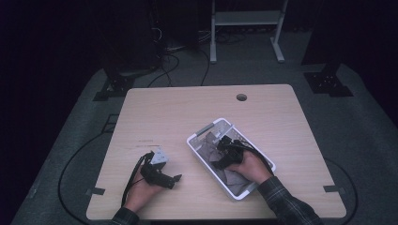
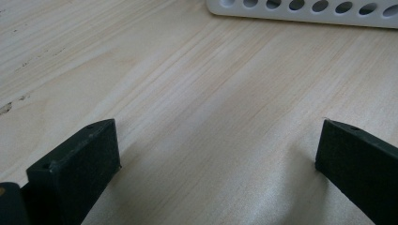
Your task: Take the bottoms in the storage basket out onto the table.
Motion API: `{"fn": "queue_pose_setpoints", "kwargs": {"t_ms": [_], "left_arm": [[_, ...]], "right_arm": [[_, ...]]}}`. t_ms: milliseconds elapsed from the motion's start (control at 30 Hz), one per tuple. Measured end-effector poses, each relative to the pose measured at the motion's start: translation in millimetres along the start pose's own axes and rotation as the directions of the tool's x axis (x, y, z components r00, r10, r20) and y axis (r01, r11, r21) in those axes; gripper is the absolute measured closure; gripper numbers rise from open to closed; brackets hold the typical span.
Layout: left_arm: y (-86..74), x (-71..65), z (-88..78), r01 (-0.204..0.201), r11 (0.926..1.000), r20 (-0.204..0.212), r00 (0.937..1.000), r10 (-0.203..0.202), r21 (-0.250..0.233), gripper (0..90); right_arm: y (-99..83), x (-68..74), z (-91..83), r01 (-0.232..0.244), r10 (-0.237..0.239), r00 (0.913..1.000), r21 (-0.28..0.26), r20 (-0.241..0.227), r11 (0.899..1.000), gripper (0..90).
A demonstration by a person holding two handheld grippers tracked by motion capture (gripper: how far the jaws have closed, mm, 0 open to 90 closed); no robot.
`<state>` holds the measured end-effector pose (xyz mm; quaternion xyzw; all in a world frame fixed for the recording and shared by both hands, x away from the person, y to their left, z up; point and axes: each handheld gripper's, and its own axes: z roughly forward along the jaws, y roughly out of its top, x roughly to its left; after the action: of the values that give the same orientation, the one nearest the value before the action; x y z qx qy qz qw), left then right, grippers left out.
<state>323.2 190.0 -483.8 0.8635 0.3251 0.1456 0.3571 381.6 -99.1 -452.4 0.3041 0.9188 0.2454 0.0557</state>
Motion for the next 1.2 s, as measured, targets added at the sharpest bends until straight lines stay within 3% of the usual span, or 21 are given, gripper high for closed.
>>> {"fn": "queue_pose_setpoints", "kwargs": {"t_ms": [33,100,133,167,333,500,767,1067,1200], "left_arm": [[0.0,0.0,0.0,0.000,1.0000,0.000,1.0000,0.000,0.000,0.0],[0.0,-0.1,-0.1,0.001,1.0000,0.001,1.0000,-0.001,0.002,0.0],[0.0,-0.1,0.0,0.002,1.0000,0.001,1.0000,-0.002,0.000,0.0],[0.1,-0.1,-0.2,0.001,1.0000,0.001,1.0000,-0.001,0.002,0.0],[0.1,0.2,-0.2,-0.002,1.0000,0.000,1.0000,0.002,0.003,0.0],[0.2,0.3,-0.2,-0.002,1.0000,0.001,1.0000,0.002,0.003,0.0],[0.2,0.3,-0.2,-0.002,1.0000,0.001,1.0000,0.002,0.003,0.0],[0.2,0.1,0.0,0.001,1.0000,0.001,1.0000,-0.001,0.000,0.0],[0.1,-0.1,-0.1,0.002,1.0000,0.001,1.0000,-0.002,0.000,0.0]], "right_arm": [[0.0,0.0,0.0,0.000,0.000,1.0000,0.000,0.000,1.000,31.9],[0.0,-0.4,-2.9,-0.013,0.012,0.9999,-0.005,-0.009,1.000,44.7],[0.0,-0.4,-2.9,-0.013,0.012,0.9999,-0.005,-0.009,1.000,44.7],[0.3,-0.6,-4.1,-0.028,0.028,0.9996,0.000,-0.006,1.000,50.7],[2.8,2.1,-5.9,-0.054,0.053,0.9984,0.018,0.021,0.998,57.5],[3.8,-0.3,-8.9,-0.056,0.056,0.9984,0.017,0.006,0.998,61.2],[4.3,-6.0,-17.9,-0.105,0.105,0.9940,-0.011,-0.032,0.994,64.3],[5.4,-8.3,-39.0,-0.106,0.103,0.9937,-0.091,-0.043,0.990,64.3],[4.7,-9.5,-52.2,-0.116,0.109,0.9926,-0.143,-0.053,0.983,64.3]]}}
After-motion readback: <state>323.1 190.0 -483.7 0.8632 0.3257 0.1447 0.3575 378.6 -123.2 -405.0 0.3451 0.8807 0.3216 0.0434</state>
